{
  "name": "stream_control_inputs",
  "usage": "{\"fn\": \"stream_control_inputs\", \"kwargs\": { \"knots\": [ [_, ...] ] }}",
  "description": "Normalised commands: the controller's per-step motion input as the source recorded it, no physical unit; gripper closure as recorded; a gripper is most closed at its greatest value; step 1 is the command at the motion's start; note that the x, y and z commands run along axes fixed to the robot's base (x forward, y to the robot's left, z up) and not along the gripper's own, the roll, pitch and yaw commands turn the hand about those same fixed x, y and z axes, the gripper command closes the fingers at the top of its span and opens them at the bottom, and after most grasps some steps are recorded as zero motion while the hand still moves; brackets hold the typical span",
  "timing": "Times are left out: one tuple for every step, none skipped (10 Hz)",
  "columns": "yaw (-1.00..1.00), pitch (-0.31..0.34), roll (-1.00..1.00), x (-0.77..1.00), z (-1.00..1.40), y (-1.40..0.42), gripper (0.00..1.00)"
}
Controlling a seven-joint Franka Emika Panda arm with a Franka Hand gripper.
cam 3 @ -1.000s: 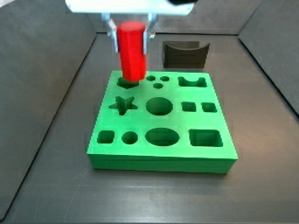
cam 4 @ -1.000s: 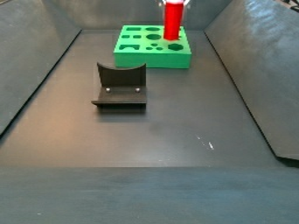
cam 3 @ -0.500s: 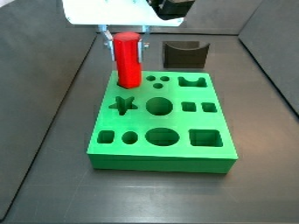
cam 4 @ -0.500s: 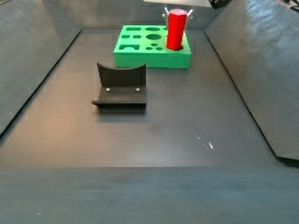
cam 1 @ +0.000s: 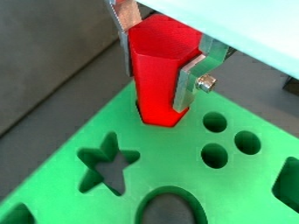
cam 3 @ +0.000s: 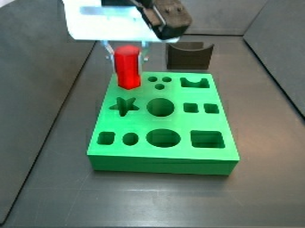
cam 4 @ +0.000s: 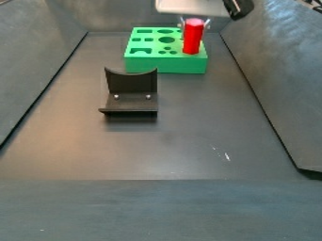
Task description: Insert the hexagon object.
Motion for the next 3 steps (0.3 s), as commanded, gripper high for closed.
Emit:
{"fn": "stream_control_inputs", "kwargs": {
  "knots": [
    [0.03,-0.087,-0.08,0.0,-0.96,0.07,1.0],
    [-0.03,-0.029,-0.29,0.0,-0.31,0.13,1.0],
    [0.0,0.0,0.02,0.0,0.0,0.0,1.0]
  ]
}}
